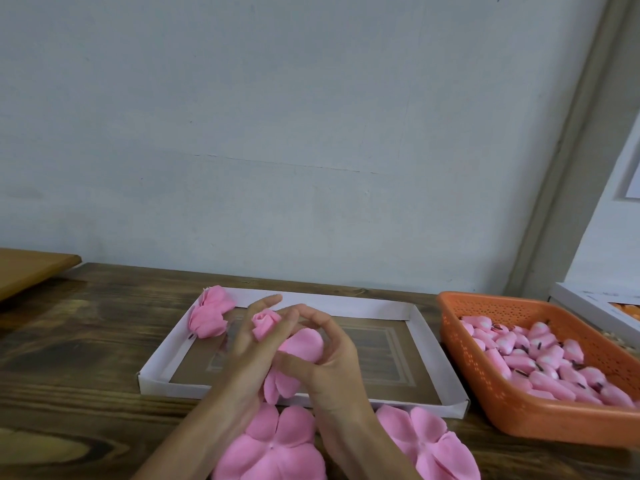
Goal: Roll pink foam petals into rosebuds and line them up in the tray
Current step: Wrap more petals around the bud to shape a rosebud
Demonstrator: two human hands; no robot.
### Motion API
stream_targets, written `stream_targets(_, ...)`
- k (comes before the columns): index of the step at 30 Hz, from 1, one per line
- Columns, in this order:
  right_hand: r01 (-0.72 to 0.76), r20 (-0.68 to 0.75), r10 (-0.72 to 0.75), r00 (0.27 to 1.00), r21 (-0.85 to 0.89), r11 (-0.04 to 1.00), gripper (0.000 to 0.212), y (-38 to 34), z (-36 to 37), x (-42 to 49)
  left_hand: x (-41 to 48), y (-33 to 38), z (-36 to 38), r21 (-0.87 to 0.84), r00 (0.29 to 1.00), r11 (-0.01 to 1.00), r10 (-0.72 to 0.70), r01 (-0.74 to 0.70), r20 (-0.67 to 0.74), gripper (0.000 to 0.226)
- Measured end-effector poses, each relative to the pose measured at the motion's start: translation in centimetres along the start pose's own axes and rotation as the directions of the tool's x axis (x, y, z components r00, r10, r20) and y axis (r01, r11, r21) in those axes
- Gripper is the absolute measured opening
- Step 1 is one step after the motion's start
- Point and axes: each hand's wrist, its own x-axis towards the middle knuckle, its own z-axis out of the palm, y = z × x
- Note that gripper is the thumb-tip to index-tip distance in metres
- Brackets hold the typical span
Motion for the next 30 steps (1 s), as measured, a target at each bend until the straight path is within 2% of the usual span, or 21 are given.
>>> stream_targets(2,0.032,0.017,-0.032,0.999,0.017,0.999,0.054,0.0,0.2,-0.1,-0.4,-0.1,0.0,0.002,1.000,1.000,-0.001,0.001,0.010,0.031)
stream_targets(5,0.075,0.043,-0.076,0.996,0.008,0.997,0.045,0.1,0.3,-0.1,-0.4,0.2,-0.4,0.092,0.999,0.995,0.042,-0.044,0.022,0.040)
stream_targets(9,0.157,0.033,-0.154,0.988,-0.097,0.983,0.042,0.5,0.3,0.0,-0.5,0.7,-0.4,0.104,0.997,0.992,0.062,-0.066,0.046,0.039)
stream_targets(13,0.219,0.019,-0.219,0.975,-0.205,0.954,0.041,0.2,0.3,-0.1,-0.4,0.9,-0.2,0.153,0.999,0.987,0.048,-0.047,-0.002,0.028)
stream_targets(15,0.210,0.010,-0.213,0.977,-0.232,0.950,0.041,0.1,0.2,-0.2,-0.6,0.6,-0.1,0.167,0.997,0.983,0.077,-0.074,-0.011,0.025)
stream_targets(17,0.165,-0.012,-0.171,0.985,-0.197,0.966,0.043,0.0,0.2,-0.4,-0.8,0.6,-0.1,0.164,0.995,0.985,0.071,-0.058,-0.076,0.020)
stream_targets(20,0.108,-0.055,-0.119,0.991,-0.176,0.979,0.040,-0.2,0.0,-0.5,-0.8,0.8,-0.2,0.169,0.994,0.984,0.066,-0.050,-0.092,0.015)
stream_targets(21,0.099,-0.087,-0.117,0.989,-0.184,0.978,0.037,-0.3,0.0,-0.5,-0.9,1.1,-0.1,0.180,0.995,0.983,0.062,-0.047,-0.078,0.014)
stream_targets(23,0.090,-0.142,-0.118,0.983,-0.192,0.977,0.029,-0.5,-0.1,-0.4,-0.7,1.1,0.0,0.176,0.997,0.983,0.055,-0.046,-0.050,0.031)
stream_targets(26,0.099,-0.144,-0.127,0.981,-0.188,0.977,0.015,-0.6,-0.2,-0.6,-0.5,0.9,-0.2,0.219,0.996,0.974,0.075,-0.063,-0.045,0.030)
stream_targets(28,0.099,-0.160,-0.132,0.978,-0.196,0.976,0.011,-0.6,-0.2,-0.6,-0.4,0.7,-0.7,0.230,0.999,0.972,0.047,-0.044,-0.007,0.042)
stream_targets(30,0.093,-0.188,-0.131,0.973,-0.199,0.976,0.008,-0.6,-0.2,-0.6,-0.4,0.4,-1.0,0.235,0.999,0.972,0.028,-0.031,0.016,0.044)
